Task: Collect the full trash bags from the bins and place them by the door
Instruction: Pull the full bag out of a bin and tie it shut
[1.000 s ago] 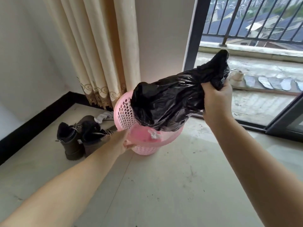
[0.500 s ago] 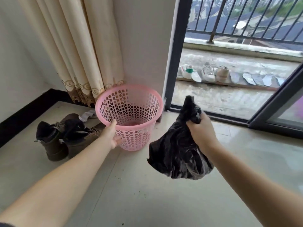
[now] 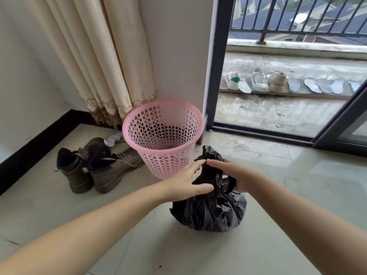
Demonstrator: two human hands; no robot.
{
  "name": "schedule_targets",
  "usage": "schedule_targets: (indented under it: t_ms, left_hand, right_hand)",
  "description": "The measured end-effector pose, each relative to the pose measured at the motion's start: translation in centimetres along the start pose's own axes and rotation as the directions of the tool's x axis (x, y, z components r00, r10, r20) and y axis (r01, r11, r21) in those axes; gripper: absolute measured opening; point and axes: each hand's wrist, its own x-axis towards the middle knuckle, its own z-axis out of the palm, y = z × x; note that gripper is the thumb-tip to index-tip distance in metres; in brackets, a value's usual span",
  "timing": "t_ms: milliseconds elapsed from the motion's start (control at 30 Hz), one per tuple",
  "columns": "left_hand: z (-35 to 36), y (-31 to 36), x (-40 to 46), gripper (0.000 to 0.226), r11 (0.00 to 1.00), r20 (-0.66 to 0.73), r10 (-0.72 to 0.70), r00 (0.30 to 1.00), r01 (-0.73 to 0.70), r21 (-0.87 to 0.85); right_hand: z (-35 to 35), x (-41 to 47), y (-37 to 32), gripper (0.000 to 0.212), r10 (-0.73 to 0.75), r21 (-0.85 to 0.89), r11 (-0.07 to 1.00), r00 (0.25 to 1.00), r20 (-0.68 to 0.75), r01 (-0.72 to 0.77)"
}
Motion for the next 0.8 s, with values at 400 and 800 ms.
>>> schedule_targets:
  t_ms: [400,800]
  left_hand:
    - [-2.2,-0.5,-0.5,0.010,0.982,-0.487,0.086,0.869,-0.157,-0.108]
    - [-5.2,0.7,-1.3,0.026,0.818,-0.550,-0.105,0.828,-0.242,-0.521]
  right_hand:
    - [-3.2,0.3,-0.7,0.025,-0.138,0.095,0.987,0.983,0.122,0.127]
    - [-2.4,-0.7,-3.5,0.017,-0.187,-0.115,0.980,0.946,-0.264,0.161]
